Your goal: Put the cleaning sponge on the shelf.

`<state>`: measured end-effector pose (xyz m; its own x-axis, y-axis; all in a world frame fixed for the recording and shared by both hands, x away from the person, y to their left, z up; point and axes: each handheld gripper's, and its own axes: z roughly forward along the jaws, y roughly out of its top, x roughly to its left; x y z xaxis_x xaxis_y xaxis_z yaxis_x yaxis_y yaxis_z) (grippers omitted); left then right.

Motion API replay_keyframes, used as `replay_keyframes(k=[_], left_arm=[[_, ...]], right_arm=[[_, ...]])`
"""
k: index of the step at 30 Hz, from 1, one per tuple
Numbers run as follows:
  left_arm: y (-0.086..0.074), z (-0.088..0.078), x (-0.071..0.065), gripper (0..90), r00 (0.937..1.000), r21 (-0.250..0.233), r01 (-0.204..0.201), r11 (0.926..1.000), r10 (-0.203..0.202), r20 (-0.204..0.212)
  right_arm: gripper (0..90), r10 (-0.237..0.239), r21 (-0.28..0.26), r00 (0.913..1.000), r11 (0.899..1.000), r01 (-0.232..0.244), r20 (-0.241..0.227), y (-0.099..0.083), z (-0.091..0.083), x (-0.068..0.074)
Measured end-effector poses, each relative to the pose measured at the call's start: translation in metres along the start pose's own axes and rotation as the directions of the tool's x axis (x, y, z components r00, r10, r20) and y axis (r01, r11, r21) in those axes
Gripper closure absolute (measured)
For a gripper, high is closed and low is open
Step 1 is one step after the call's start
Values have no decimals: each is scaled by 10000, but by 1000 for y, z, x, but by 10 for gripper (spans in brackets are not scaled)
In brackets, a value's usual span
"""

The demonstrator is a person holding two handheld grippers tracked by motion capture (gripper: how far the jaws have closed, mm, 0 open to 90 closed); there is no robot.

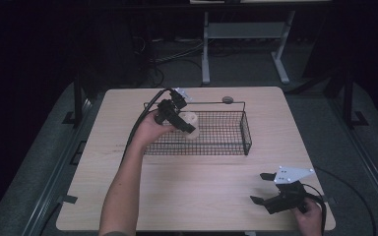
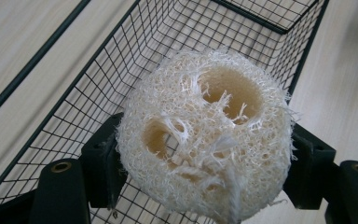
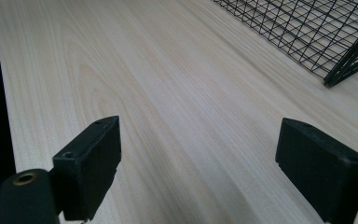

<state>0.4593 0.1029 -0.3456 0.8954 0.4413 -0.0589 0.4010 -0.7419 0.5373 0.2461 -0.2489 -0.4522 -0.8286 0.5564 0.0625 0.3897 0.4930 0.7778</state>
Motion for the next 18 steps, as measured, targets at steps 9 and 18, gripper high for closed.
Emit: replay_keyframes(k=[9, 18], left_arm=[[-1, 8, 4, 272, 9999, 102, 83, 9999, -84, 65], [-3, 16, 5, 272, 9999, 170, 123, 9998, -124, 71]], right_arm=[[136, -23, -48, 10000, 10000, 23, 8, -1, 0, -1], [136, -63, -34, 10000, 10000, 64, 45, -1, -1, -1]])
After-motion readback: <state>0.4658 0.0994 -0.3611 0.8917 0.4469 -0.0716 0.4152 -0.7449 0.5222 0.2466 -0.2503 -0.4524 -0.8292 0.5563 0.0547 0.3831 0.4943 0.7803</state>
